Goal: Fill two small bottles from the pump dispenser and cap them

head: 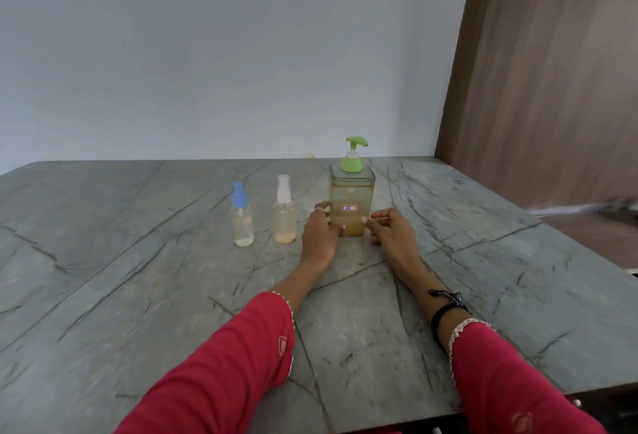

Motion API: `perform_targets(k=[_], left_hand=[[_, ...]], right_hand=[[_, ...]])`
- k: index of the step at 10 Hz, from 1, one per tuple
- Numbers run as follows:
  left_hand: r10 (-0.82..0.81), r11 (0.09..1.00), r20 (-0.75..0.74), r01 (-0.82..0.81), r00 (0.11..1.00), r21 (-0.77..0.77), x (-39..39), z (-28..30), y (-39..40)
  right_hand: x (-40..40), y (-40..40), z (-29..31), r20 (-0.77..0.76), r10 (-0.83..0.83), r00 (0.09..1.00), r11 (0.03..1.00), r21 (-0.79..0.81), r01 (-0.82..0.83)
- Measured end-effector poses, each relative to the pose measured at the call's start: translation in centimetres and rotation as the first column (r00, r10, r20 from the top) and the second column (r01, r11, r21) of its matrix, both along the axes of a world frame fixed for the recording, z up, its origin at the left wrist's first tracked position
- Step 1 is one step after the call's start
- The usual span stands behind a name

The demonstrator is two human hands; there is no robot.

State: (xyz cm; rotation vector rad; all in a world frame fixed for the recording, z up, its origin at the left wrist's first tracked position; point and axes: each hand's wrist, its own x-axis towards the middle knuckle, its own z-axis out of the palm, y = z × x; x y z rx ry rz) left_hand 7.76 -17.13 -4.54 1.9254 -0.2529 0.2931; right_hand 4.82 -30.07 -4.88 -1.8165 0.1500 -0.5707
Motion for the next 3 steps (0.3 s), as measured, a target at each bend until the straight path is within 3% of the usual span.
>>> perform_targets(k=[2,3], left_hand=[[-0.015,0.998,-0.008,0.015,1.0,0.059,-1.9,0.4,0.8],[0.009,0.996,0.043,-0.013,0.999,0.094,-3.5,0.7,1.4]], right_hand=[[-1.1,0.5,0.6,0.154,-0.041,0.987,0.993,-0.103,0.057],[-2.1,1.4,1.1,0.176,0.003,0.984,0.915,-0.398,0.069]])
